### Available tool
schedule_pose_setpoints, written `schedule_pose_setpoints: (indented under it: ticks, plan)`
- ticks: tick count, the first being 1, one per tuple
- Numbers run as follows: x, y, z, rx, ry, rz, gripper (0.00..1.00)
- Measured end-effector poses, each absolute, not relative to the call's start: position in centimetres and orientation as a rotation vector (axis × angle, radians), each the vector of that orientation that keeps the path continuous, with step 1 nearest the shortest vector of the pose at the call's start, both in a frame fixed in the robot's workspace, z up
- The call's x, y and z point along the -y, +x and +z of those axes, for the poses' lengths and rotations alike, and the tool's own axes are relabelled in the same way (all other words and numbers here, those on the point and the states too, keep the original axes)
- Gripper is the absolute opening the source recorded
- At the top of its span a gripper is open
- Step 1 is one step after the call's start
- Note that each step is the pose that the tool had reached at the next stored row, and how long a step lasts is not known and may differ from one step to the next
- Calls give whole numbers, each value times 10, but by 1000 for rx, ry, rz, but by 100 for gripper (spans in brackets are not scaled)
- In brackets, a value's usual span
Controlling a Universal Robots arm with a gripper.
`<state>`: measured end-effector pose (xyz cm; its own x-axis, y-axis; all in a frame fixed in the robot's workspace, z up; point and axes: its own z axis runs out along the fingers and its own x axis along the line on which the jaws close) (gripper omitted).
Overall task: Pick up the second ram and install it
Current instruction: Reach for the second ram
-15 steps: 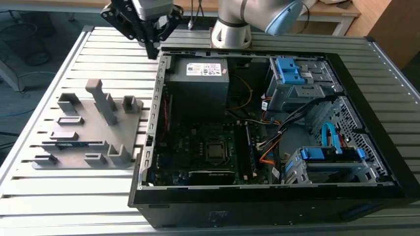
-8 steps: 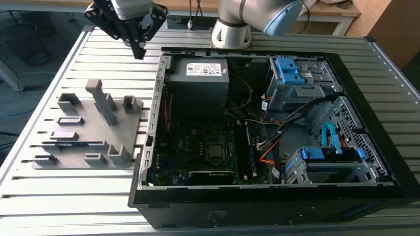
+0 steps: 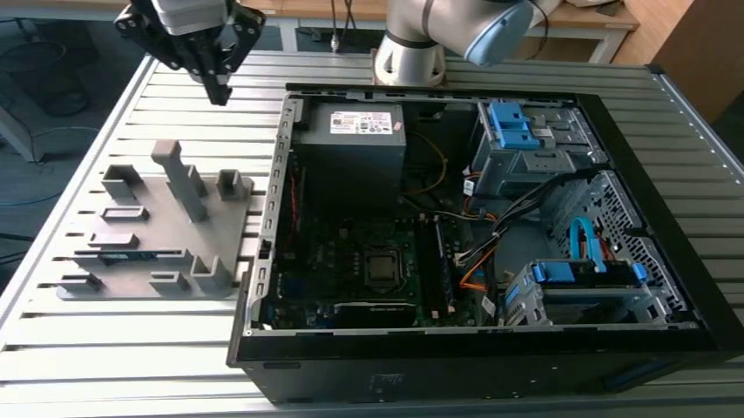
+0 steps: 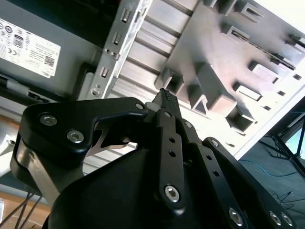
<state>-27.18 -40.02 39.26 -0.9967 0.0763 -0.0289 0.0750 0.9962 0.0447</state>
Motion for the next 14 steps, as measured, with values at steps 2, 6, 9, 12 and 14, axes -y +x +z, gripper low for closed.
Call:
schedule_pose_setpoints:
  ticks: [2, 6, 9, 12, 14]
  plan:
    - [400, -278, 393, -3108, 118, 68, 10]
    - [400, -293, 392, -3108, 118, 68, 10]
    - [400, -303, 392, -3108, 118, 68, 10]
    - [400, -311, 392, -3108, 118, 68, 10]
    - [400, -317, 392, -3108, 118, 68, 10]
